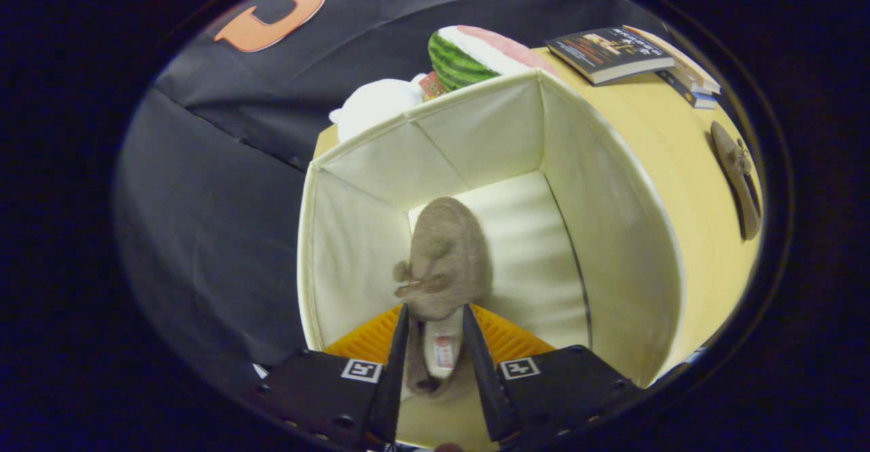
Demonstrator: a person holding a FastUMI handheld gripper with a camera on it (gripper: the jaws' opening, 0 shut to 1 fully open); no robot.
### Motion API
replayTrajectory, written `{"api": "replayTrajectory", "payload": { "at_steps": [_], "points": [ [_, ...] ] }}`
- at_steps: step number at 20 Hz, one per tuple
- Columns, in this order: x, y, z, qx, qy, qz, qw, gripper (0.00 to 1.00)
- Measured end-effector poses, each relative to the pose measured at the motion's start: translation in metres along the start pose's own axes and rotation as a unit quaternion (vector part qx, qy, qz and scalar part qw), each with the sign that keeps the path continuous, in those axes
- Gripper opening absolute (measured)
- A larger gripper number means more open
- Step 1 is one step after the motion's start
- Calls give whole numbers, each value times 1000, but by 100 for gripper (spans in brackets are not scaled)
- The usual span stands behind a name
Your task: Open the storage box then place both shoes into the box .Put the left shoe in first, then the right shoe, with the right side of both shoes facing outward in a uniform manner.
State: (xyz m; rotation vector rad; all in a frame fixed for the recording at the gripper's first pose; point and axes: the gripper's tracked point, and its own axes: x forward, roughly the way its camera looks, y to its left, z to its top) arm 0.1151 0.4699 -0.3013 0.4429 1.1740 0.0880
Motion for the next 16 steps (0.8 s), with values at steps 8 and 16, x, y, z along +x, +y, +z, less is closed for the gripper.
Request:
{"api": "replayTrajectory", "payload": {
  "at_steps": [8, 16],
  "points": [
    [-85, -7, 23, -95, -92, 13, 991, 94],
    [-198, -112, 88, -122, -206, -11, 971, 96]
  ]
}}
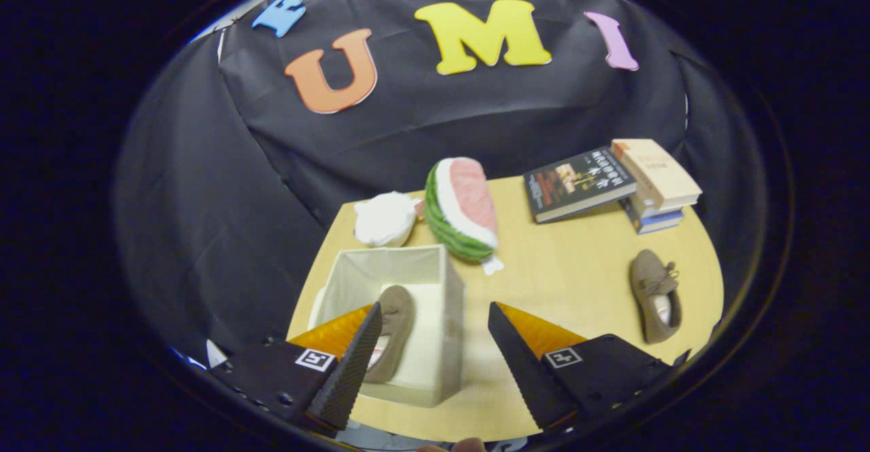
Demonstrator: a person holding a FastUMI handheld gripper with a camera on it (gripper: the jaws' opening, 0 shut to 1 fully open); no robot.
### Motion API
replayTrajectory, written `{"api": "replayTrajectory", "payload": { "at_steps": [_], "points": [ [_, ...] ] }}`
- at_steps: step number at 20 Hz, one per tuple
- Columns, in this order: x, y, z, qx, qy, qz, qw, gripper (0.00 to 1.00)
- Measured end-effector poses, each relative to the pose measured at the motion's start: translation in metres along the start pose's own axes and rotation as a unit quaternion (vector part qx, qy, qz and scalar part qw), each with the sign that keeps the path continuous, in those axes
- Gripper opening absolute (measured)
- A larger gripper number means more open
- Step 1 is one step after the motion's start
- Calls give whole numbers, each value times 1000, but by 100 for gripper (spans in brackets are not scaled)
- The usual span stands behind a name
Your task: Open the storage box then place both shoes into the box .Put the left shoe in first, then the right shoe, with the right side of both shoes facing outward in a uniform manner.
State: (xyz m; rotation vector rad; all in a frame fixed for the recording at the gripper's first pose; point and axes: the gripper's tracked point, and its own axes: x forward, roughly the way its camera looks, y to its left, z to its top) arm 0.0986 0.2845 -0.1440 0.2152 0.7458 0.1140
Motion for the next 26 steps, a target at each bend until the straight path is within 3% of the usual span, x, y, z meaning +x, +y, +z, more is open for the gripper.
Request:
{"api": "replayTrajectory", "payload": {
  "at_steps": [6, 11, 14, 19, 25, 26],
  "points": [
    [-40, -164, 30, 3, -38, -61, 997, 96],
    [-48, -279, 13, 6, -3, -83, 997, 96],
    [-30, -335, -22, 7, 48, -90, 995, 96],
    [25, -391, -69, 2, 125, -103, 987, 96],
    [64, -404, -100, 6, 173, -82, 981, 96],
    [67, -406, -103, 7, 172, -82, 982, 90]
  ]
}}
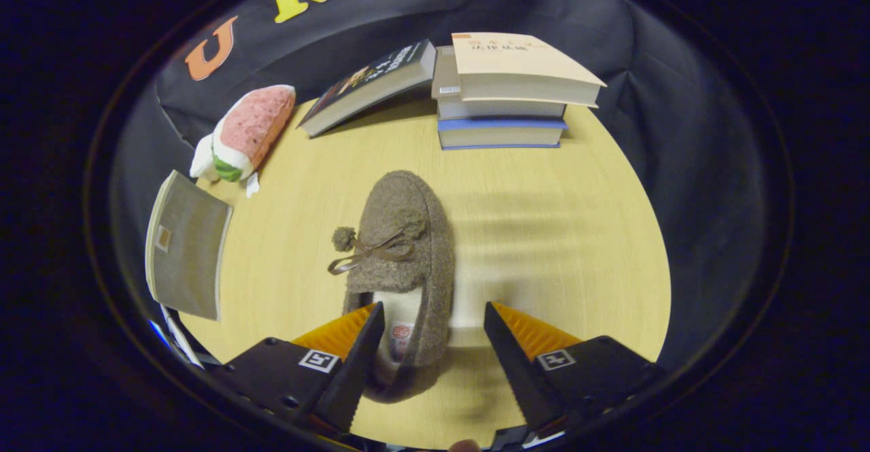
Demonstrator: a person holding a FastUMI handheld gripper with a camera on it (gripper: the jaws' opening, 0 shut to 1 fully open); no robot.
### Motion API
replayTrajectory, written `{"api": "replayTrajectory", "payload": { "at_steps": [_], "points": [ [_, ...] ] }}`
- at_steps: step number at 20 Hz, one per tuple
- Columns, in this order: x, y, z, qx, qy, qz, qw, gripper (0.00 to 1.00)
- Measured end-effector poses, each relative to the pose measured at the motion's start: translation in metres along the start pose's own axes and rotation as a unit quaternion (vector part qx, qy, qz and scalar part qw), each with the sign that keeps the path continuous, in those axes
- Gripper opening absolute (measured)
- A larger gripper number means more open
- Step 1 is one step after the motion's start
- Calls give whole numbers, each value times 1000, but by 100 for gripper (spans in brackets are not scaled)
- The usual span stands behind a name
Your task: Open the storage box then place both shoes into the box .Put the left shoe in first, then the right shoe, with the right side of both shoes facing outward in a uniform manner.
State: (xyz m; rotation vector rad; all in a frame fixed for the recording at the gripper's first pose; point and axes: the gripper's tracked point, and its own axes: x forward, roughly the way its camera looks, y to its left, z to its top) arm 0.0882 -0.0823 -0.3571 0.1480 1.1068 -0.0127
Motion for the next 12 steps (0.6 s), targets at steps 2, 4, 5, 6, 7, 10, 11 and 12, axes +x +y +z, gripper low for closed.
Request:
{"api": "replayTrajectory", "payload": {
  "at_steps": [2, 4, 5, 6, 7, 10, 11, 12],
  "points": [
    [8, -3, -1, 14, -1, 0, 1000, 66],
    [13, -2, -4, 29, 7, 8, 1000, 42],
    [9, -5, 2, 34, 9, 6, 999, 27],
    [11, -3, -2, 42, 2, 6, 999, 13],
    [12, -6, -4, 47, 2, 2, 999, 11],
    [9, -3, -4, 72, 7, 10, 997, 0],
    [5, 0, -6, 84, 9, 16, 996, 0],
    [0, 2, -7, 94, 8, 21, 995, 0]
  ]
}}
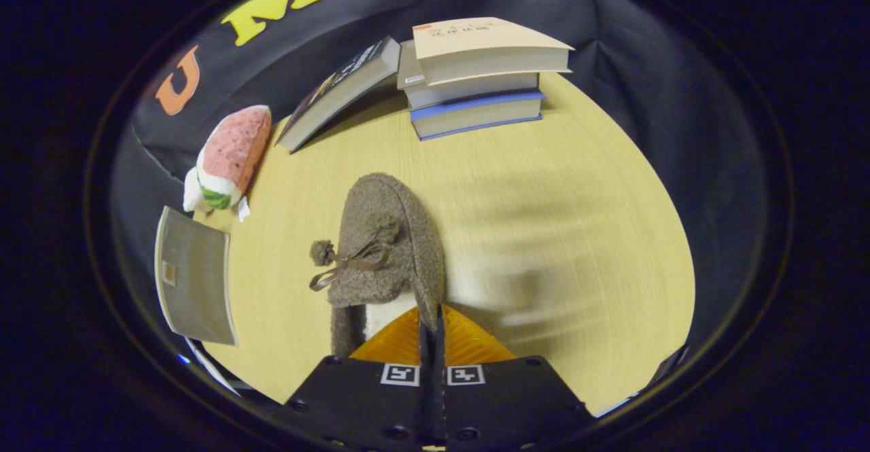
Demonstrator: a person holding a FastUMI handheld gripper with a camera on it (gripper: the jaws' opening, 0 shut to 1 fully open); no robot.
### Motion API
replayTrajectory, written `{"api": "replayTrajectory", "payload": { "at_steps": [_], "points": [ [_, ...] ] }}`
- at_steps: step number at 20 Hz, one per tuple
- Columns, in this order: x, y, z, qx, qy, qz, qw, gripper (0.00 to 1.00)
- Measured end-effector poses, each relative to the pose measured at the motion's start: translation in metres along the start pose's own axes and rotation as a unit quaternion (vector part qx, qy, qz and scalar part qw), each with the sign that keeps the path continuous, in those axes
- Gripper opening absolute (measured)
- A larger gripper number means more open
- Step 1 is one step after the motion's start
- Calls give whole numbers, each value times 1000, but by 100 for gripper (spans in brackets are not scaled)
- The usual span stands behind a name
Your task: Open the storage box then place both shoes into the box .Put the left shoe in first, then the right shoe, with the right side of both shoes facing outward in a uniform manner.
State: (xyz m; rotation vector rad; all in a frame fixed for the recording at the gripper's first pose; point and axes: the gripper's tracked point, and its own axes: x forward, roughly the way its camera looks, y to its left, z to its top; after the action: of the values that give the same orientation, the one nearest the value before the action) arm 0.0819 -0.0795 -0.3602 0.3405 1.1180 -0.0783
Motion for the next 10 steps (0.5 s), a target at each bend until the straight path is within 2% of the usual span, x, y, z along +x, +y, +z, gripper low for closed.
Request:
{"api": "replayTrajectory", "payload": {
  "at_steps": [5, 10],
  "points": [
    [-46, 33, -1, 38, -15, 25, 999, 0],
    [-115, 126, 14, 44, -58, 57, 996, 0]
  ]
}}
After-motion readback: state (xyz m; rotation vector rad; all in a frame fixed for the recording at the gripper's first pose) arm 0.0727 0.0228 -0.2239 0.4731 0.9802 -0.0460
